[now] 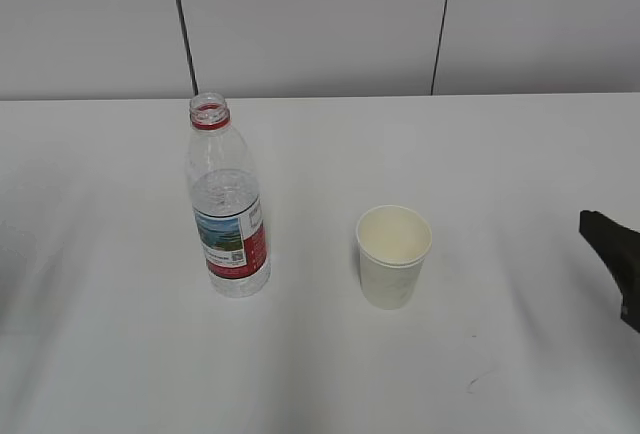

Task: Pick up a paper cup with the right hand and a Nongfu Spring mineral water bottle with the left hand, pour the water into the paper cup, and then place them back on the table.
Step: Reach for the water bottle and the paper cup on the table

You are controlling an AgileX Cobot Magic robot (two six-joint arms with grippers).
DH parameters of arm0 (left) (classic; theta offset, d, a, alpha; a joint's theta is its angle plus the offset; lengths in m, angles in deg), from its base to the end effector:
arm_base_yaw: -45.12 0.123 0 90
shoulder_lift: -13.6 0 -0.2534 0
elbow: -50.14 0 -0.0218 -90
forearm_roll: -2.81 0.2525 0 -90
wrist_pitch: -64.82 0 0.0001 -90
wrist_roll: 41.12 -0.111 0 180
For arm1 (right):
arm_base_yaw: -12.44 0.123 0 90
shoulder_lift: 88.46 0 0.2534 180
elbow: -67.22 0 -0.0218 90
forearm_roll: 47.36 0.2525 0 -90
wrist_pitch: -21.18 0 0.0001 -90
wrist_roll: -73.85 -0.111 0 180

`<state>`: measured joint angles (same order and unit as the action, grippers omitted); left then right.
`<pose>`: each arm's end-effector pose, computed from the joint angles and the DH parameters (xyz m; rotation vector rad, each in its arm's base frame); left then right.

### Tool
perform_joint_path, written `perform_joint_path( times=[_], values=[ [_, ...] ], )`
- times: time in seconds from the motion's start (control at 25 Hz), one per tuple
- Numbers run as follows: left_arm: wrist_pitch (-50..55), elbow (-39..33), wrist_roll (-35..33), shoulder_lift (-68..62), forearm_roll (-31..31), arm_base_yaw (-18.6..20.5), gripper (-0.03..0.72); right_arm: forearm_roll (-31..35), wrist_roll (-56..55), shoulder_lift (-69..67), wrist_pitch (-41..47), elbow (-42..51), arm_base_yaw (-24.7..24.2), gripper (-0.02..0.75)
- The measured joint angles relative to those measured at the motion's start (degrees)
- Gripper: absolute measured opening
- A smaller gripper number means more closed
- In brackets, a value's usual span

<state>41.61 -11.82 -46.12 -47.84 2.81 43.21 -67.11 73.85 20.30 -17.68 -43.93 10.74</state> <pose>0.2108 -0.0070 0.2050 0.1054 1.7456 0.0394 0.2036 0.0175 0.1589 -0.3676 1.7529 -0.0249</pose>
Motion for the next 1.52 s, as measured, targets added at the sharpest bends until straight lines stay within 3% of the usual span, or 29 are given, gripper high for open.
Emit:
perform_joint_path(
  times=[0.32, 0.64, 0.96, 1.16, 1.36, 1.52],
  values=[
    [-3.56, 0.0, 0.73, -3.46, 0.0, 0.0, 0.53, -2.96, -1.57, -6.88, -8.54, 0.0, 0.0, 0.582],
    [-11.12, 0.0, 4.19, -8.59, 0.43, -1.5, 0.53, -4.25, -1.93, -9.52, -10.09, 0.0, 0.0, 0.582],
    [-21.4, 0.0, 5.0, -22.57, 6.34, -10.29, 0.53, -7.23, -2.88, -15.56, -14.11, -0.11, 0.0, 0.582],
    [-30.44, 0.35, 5.0, -31.3, 7.27, -11.1, 0.53, -9.8, -3.1, -20.45, -15.94, -0.43, 0.0, 0.582],
    [-36.7, 0.42, 5.0, -38.24, 15.68, -11.16, 0.53, -14.35, -3.45, -26.56, -23.36, -0.45, 0.0, 0.582],
    [-39.77, 0.53, 5.0, -42.49, 17.8, -11.27, 0.533, -16.25, -3.59, -33.26, -26.3, -0.57, 0.0, 0.582]
  ],
)
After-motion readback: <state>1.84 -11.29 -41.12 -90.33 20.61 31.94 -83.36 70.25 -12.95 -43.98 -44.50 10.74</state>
